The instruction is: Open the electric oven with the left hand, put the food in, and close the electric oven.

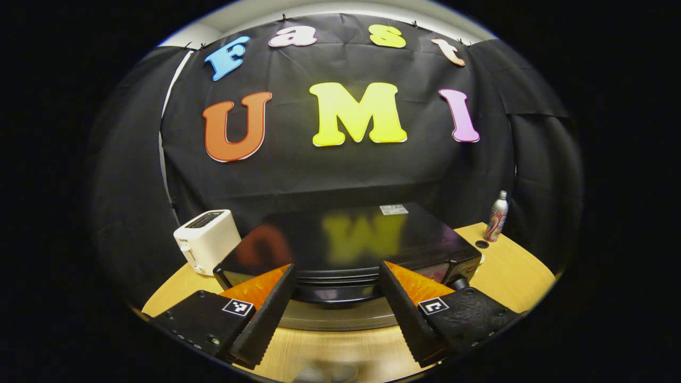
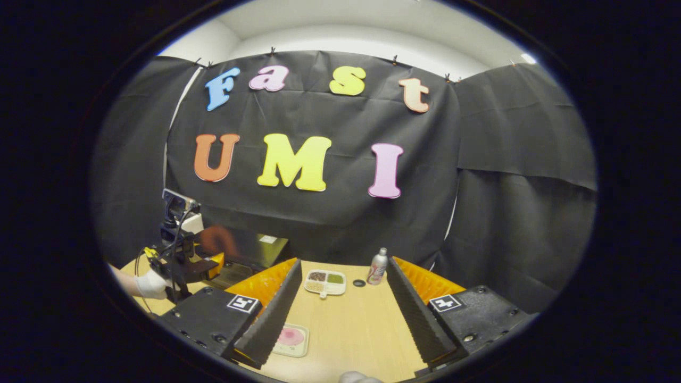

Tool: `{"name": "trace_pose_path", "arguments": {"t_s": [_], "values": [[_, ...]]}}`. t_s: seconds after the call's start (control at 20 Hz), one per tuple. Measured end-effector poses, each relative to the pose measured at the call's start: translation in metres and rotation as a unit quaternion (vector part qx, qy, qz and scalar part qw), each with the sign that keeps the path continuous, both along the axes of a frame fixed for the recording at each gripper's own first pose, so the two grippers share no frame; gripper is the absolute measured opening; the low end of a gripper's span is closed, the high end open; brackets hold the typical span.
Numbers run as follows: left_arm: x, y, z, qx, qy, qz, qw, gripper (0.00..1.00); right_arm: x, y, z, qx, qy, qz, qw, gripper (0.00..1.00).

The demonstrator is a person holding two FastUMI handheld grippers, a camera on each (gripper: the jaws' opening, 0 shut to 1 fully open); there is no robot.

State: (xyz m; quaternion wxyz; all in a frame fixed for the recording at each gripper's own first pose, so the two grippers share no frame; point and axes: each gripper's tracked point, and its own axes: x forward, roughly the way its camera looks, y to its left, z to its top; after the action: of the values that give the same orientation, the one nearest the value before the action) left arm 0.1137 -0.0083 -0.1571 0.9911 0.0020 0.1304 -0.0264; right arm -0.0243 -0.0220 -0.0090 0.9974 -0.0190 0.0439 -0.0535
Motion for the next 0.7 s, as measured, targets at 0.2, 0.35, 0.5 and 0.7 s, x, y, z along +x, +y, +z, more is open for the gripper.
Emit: {"name": "trace_pose_path", "arguments": {"t_s": [0.2, 0.35, 0.5, 0.7], "values": [[0.000, -0.003, -0.003, -0.004, 0.009, -0.003, 1.000, 0.96, 0.000, 0.004, -0.006, 0.003, 0.006, 0.000, 1.000, 0.98], [-0.006, -0.003, -0.002, -0.004, 0.008, -0.006, 1.000, 0.97, 0.002, 0.008, -0.003, 0.006, -0.003, 0.005, 1.000, 0.98], [-0.025, -0.001, -0.005, -0.003, 0.011, -0.009, 1.000, 0.97, 0.004, 0.015, -0.003, 0.006, -0.006, 0.014, 1.000, 0.98], [-0.047, 0.000, -0.012, -0.003, 0.017, -0.009, 1.000, 0.97, 0.003, 0.019, -0.007, 0.005, -0.003, 0.024, 1.000, 0.98]]}}
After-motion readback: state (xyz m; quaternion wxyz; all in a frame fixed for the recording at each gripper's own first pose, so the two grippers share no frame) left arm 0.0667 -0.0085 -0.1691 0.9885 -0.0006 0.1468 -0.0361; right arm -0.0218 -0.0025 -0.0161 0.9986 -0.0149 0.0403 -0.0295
